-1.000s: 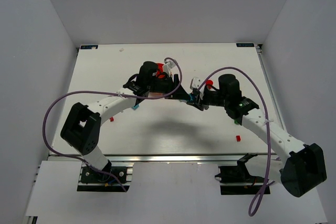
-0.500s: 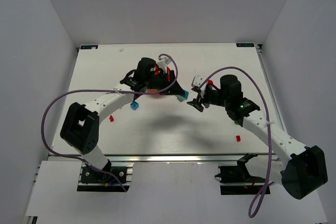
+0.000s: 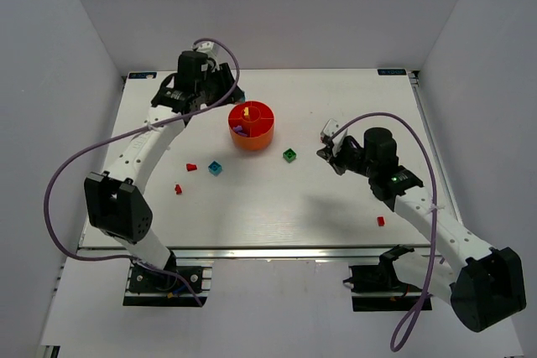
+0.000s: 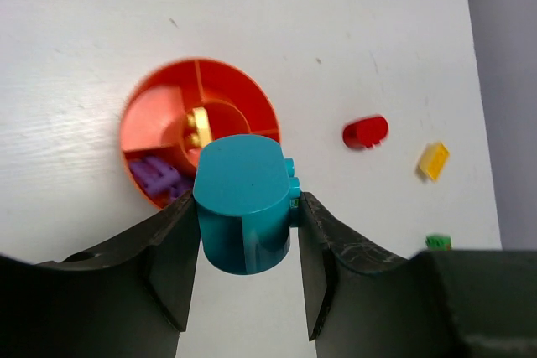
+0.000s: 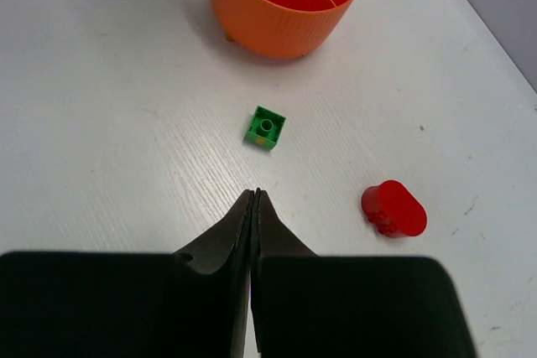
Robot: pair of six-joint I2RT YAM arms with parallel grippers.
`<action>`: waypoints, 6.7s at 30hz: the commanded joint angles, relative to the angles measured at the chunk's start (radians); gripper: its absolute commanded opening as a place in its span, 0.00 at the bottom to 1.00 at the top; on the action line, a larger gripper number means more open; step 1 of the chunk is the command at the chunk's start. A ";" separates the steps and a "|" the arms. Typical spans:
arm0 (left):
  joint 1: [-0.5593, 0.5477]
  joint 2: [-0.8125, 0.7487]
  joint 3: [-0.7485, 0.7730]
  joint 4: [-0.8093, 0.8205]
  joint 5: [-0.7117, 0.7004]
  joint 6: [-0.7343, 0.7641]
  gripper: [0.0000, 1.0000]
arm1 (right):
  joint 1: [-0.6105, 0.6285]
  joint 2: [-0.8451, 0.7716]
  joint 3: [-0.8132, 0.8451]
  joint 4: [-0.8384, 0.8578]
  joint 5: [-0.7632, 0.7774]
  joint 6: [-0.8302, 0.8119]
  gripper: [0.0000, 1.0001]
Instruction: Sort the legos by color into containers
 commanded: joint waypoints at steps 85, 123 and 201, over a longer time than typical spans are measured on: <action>0.066 0.479 0.457 -0.337 -0.104 -0.492 0.39 | -0.098 -0.064 -0.020 0.038 -0.115 0.041 0.00; 0.084 -0.027 -0.048 -0.053 -0.085 -0.065 0.00 | -0.119 -0.069 0.000 0.016 -0.119 0.048 0.74; 0.095 0.041 -0.206 0.364 0.179 0.360 0.00 | -0.401 0.003 0.086 -0.079 -0.296 0.251 0.36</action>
